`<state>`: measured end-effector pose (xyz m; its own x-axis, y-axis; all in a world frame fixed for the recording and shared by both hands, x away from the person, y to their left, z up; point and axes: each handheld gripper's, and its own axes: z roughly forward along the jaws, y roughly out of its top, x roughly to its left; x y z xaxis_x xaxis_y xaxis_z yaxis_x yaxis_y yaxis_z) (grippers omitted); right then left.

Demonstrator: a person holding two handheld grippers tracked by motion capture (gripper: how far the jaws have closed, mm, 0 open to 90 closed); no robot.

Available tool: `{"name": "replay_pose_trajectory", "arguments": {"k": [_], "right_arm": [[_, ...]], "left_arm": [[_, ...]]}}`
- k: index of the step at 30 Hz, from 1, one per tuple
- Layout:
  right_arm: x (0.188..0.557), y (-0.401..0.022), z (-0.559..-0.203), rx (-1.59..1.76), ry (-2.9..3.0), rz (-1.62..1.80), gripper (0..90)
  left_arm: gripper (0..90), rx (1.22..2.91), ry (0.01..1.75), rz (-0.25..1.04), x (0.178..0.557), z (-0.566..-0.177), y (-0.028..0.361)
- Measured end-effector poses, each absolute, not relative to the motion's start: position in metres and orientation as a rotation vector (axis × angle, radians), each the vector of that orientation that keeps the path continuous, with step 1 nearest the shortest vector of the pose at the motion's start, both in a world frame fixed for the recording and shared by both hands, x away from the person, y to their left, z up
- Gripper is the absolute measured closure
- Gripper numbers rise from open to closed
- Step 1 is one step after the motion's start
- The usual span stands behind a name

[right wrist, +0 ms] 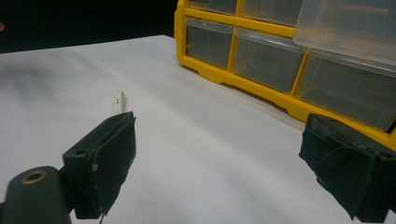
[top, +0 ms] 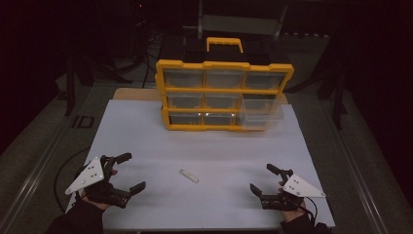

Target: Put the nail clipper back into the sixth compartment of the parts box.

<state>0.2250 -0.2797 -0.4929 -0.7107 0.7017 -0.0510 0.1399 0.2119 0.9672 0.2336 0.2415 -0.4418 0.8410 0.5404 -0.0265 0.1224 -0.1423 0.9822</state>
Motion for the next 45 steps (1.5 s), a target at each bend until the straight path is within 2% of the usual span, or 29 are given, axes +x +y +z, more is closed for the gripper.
{"name": "replay_pose_trajectory", "arguments": {"k": [28, 45], "right_arm": [[0.225, -0.279, -0.493, 0.767, 2.012, 1.541, 10.6], [0.225, -0.278, -0.494, 0.768, 2.025, 1.546, 10.6]], "left_arm": [[0.6, 1.846, 0.302, 0.362, 0.279, -0.397, 0.202], [0.5, 1.97, 0.148, 0.327, 0.299, -0.389, 0.167]]}}
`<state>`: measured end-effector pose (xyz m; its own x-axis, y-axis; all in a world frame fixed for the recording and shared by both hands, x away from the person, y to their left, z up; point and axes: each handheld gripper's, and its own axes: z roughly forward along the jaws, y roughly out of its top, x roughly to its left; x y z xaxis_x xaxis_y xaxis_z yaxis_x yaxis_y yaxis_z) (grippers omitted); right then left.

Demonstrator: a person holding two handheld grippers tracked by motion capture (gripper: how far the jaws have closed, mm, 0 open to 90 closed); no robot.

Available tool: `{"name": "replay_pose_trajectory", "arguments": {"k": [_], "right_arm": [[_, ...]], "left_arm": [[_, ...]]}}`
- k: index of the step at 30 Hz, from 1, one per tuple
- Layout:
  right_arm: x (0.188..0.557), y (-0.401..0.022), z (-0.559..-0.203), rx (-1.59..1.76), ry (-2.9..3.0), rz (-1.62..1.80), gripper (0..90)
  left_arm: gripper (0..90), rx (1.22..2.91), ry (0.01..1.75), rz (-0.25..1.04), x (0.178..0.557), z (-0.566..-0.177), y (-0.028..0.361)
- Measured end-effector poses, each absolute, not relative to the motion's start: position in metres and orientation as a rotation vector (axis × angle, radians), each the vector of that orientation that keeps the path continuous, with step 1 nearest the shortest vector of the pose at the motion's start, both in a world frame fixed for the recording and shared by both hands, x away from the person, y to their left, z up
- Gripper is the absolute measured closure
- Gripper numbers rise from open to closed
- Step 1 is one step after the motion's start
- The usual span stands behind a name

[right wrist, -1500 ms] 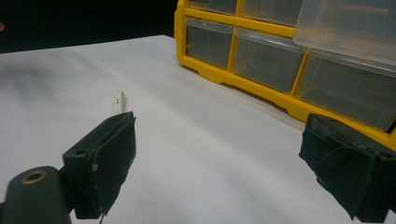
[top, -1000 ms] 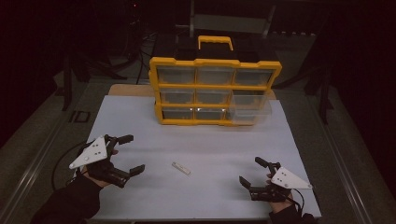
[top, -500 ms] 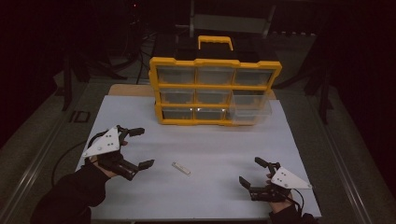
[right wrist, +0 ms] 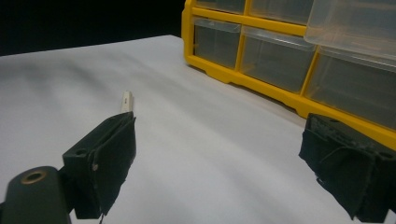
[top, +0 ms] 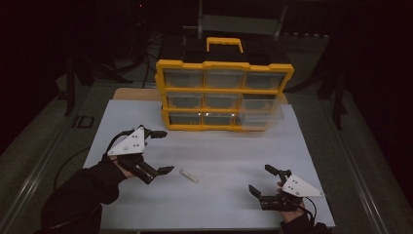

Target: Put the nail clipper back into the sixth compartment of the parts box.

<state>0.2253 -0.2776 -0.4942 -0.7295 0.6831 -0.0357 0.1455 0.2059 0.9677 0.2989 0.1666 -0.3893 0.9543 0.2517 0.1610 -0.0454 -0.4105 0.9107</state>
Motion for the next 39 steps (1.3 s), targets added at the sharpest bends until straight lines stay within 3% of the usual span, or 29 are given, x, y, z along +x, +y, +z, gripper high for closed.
{"name": "replay_pose_trajectory", "arguments": {"k": [10, 30, 39], "right_arm": [[0.226, -0.278, -0.495, 0.768, 2.029, 1.551, 10.6], [0.227, -0.277, -0.497, 0.774, 2.046, 1.546, 10.6], [0.228, -0.277, -0.498, 0.769, 2.05, 1.547, 10.6]], "left_arm": [[0.5, 2.041, 0.076, 0.308, 0.311, -0.395, 0.147], [0.6, 2.228, 0.016, 0.205, 0.329, -0.444, 0.122], [5.2, 2.299, -0.048, 0.148, 0.332, -0.461, 0.114]]}}
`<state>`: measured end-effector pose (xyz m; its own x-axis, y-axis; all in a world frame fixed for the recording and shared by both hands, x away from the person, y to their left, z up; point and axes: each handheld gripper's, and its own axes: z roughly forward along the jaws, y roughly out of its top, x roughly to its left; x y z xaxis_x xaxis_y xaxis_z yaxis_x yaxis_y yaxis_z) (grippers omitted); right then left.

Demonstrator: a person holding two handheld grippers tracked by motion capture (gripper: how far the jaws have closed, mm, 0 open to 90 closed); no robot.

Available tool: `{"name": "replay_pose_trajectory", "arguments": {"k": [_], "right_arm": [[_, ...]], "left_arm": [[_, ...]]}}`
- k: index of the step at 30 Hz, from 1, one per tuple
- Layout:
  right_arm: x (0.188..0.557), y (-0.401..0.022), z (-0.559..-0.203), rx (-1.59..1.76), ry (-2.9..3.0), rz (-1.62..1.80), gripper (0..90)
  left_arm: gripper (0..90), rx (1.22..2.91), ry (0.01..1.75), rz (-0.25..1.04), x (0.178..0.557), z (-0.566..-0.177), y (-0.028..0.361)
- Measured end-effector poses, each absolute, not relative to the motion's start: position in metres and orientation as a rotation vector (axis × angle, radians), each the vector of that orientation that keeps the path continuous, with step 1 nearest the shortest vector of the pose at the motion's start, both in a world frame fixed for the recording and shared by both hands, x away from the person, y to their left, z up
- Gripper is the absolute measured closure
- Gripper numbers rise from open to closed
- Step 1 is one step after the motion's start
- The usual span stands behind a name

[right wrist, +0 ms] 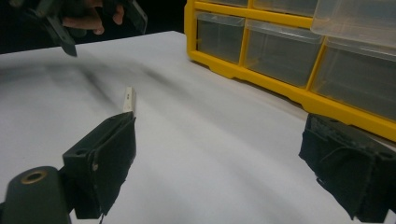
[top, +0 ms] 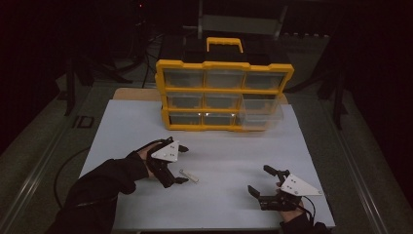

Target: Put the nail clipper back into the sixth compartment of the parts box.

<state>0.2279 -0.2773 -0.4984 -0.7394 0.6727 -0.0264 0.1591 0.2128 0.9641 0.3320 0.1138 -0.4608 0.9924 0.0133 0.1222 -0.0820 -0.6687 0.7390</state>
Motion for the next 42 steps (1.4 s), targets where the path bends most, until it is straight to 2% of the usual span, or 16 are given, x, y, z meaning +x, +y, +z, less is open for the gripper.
{"name": "replay_pose_trajectory", "arguments": {"k": [3, 10, 22, 28, 42], "right_arm": [[0.228, -0.277, -0.499, 0.771, 2.05, 1.547, 10.7], [0.228, -0.277, -0.5, 0.776, 2.057, 1.546, 10.6], [0.229, -0.276, -0.501, 0.775, 2.062, 1.543, 10.7], [0.229, -0.276, -0.502, 0.778, 2.066, 1.541, 10.7], [0.23, -0.275, -0.503, 0.783, 2.075, 1.539, 10.7]], "left_arm": [[6.6, 2.327, -0.059, 0.134, 0.335, -0.467, 0.11], [17.8, 2.351, -0.104, 0.112, 0.339, -0.476, 0.108], [40.8, 2.423, -0.238, 0.097, 0.349, -0.495, 0.106], [47.0, 2.447, -0.276, 0.137, 0.353, -0.5, 0.108], [56.9, 2.553, -0.364, 0.132, 0.356, -0.502, 0.098]]}}
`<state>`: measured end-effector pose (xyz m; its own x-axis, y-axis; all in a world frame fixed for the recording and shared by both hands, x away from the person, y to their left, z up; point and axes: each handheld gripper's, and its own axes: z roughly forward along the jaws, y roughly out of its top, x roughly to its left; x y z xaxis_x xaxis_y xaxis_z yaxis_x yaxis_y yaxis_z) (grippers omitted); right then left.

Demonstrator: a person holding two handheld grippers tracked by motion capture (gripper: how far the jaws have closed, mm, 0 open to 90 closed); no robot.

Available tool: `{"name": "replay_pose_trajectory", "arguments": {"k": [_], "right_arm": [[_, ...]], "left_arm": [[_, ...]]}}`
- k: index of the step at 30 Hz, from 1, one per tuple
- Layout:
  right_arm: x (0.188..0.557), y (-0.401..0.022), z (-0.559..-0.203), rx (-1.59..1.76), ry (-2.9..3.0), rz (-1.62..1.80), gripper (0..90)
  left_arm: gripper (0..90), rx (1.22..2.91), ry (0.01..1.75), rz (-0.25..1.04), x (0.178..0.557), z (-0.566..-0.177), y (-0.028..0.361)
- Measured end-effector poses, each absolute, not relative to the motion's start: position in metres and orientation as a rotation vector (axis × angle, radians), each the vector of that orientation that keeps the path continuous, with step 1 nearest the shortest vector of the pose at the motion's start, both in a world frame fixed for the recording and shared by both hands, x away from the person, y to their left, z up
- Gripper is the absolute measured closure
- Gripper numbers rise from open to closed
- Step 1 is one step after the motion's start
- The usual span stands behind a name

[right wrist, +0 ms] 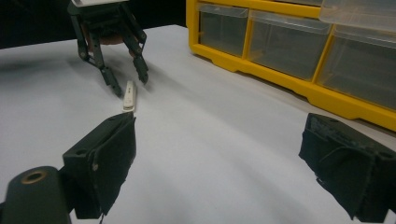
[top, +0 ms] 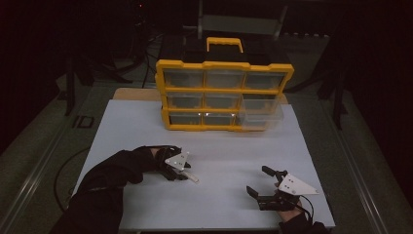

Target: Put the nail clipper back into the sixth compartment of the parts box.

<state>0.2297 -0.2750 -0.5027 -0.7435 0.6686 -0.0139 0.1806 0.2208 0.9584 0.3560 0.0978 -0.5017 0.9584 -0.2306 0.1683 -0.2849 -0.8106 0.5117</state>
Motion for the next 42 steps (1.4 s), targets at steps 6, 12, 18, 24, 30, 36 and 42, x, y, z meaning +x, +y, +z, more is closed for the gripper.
{"name": "replay_pose_trajectory", "arguments": {"k": [6, 12, 18, 24, 30, 36, 42], "right_arm": [[0.229, -0.275, -0.502, 0.78, 2.074, 1.543, 10.7], [0.229, -0.275, -0.502, 0.779, 2.072, 1.545, 10.7], [0.229, -0.275, -0.502, 0.777, 2.072, 1.545, 10.7], [0.229, -0.275, -0.502, 0.779, 2.076, 1.545, 10.7], [0.23, -0.275, -0.503, 0.778, 2.081, 1.547, 10.7], [0.229, -0.275, -0.502, 0.777, 2.079, 1.55, 10.7], [0.229, -0.276, -0.501, 0.776, 2.072, 1.553, 10.7]], "left_arm": [[60.0, 2.609, -0.42, 0.159, 0.356, -0.497, 0.091], [61.0, 2.663, -0.469, 0.183, 0.355, -0.494, 0.085], [64.5, 2.699, -0.478, 0.151, 0.355, -0.493, 0.08], [69.3, 2.757, -0.502, 0.104, 0.356, -0.491, 0.072], [76.6, 2.818, -0.531, 0.05, 0.357, -0.489, 0.063], [78.1, 2.879, -0.479, 0.034, 0.358, -0.487, 0.055], [78.3, 2.906, -0.355, 0.02, 0.354, -0.483, 0.054]]}}
